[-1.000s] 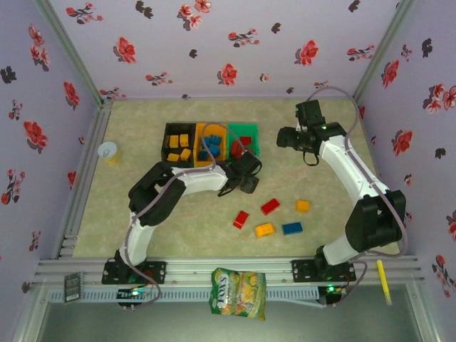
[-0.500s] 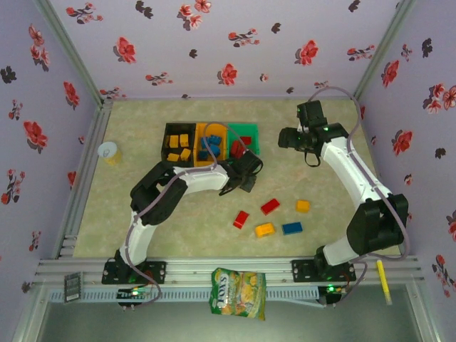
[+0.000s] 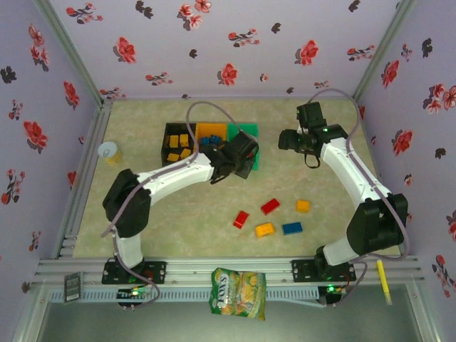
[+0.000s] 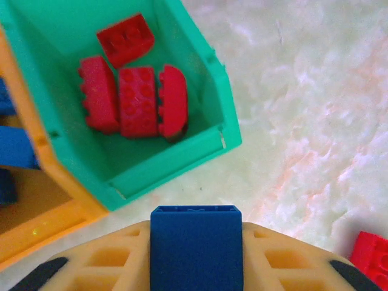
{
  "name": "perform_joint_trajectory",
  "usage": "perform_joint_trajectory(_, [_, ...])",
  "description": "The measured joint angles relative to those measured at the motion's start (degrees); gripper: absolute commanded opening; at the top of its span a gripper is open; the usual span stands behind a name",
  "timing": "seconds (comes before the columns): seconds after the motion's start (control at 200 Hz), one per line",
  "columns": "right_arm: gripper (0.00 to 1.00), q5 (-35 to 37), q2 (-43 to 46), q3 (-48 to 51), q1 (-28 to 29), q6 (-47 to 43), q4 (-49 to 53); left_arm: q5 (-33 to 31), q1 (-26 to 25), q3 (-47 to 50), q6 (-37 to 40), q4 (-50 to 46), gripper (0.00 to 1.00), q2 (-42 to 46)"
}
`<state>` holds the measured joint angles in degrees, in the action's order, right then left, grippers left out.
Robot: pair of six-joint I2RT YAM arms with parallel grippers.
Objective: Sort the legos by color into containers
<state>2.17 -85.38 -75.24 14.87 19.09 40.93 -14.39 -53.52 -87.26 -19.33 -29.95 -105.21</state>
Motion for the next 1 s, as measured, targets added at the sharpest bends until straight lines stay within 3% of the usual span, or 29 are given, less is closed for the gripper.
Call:
perform_joint_trajectory(0.25, [0.75, -0.9, 0.0, 1.8, 0.0, 0.1, -0.8, -1.8, 8.0, -1.2, 0.0, -3.8, 0.29, 2.2])
perform_joint_trajectory(0.505, [0.75, -1.8, 2.1, 4.0, 0.0, 0.5, -0.9, 0.2, 17.6, -8.9, 0.3, -4.2, 0.31, -5.4])
perform_joint_trajectory(0.565, [0.75, -2.0, 2.7, 4.5, 0.0, 0.5, -0.9, 1.4, 18.8, -11.5, 0.2, -4.2, 0.35, -8.2])
perform_joint_trajectory(0.735, [0.75, -2.4, 3.4, 6.0, 0.0, 0.7, -0.9, 4.9, 20.9, -15.5, 0.5, -4.3, 0.65, -13.2])
perform_joint_trajectory(1.0, [0.74, -3.3, 4.0, 7.6, 0.0, 0.7, -0.8, 6.8, 21.0, -16.7, 0.5, -4.4, 0.66, -13.3])
